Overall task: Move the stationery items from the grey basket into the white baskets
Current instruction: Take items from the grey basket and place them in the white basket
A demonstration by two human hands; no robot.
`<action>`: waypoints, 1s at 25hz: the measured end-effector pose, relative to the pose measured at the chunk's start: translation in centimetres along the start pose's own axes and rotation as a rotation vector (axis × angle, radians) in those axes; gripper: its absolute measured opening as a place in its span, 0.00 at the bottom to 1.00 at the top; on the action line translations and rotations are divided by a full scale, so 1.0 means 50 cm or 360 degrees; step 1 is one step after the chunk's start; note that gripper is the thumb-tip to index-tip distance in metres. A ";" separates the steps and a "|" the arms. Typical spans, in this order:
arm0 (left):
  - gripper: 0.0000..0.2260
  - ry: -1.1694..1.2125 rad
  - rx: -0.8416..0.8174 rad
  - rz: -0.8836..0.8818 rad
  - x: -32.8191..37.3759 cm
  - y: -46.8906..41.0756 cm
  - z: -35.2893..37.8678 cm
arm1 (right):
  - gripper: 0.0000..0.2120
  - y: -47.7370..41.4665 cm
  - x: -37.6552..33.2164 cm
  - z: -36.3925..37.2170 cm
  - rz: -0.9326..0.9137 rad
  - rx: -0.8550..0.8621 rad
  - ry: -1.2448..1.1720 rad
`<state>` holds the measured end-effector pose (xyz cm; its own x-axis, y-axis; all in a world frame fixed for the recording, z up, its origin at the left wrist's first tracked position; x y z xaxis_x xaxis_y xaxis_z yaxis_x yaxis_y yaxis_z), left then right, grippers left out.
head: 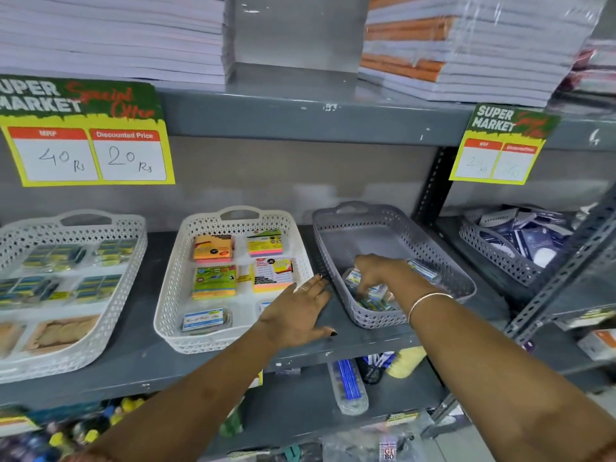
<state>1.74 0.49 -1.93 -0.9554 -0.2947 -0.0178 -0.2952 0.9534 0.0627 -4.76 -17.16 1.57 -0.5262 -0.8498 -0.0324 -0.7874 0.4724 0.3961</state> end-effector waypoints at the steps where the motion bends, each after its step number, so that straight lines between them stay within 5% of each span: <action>1: 0.35 -0.0002 0.0017 -0.0005 0.000 0.000 -0.001 | 0.31 0.004 -0.001 -0.014 0.0007 0.0039 0.0006; 6: 0.35 0.0094 0.0173 -0.0189 -0.029 0.040 -0.014 | 0.31 0.018 -0.044 -0.074 -0.0103 0.0358 0.0085; 10: 0.54 0.0209 0.0256 -0.0545 -0.114 0.125 -0.010 | 0.26 0.019 -0.143 -0.096 -0.0424 0.0541 -0.0106; 15: 0.58 0.0246 0.0216 -0.0880 -0.171 0.225 0.025 | 0.26 0.004 -0.266 -0.025 -0.0751 0.0270 -0.0030; 25: 0.56 0.0280 0.0308 -0.1121 -0.174 0.235 0.043 | 0.28 -0.007 -0.287 0.058 -0.0727 0.0063 0.0097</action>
<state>6.56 14.40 -3.20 -0.5309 -0.8298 0.1720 -0.8471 0.5251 -0.0814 2.10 -4.44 -0.78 -0.1037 -0.9846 -0.1411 -0.9465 0.0541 0.3183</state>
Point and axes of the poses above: each hand's wrist, its own y-axis away from the middle knuckle, its own z-axis out of the palm, x = y × z, the point moved 2 cm from there along -y, towards the middle knuckle, and after that the axes turned 10 degrees about -z, right-handed, at the moved point
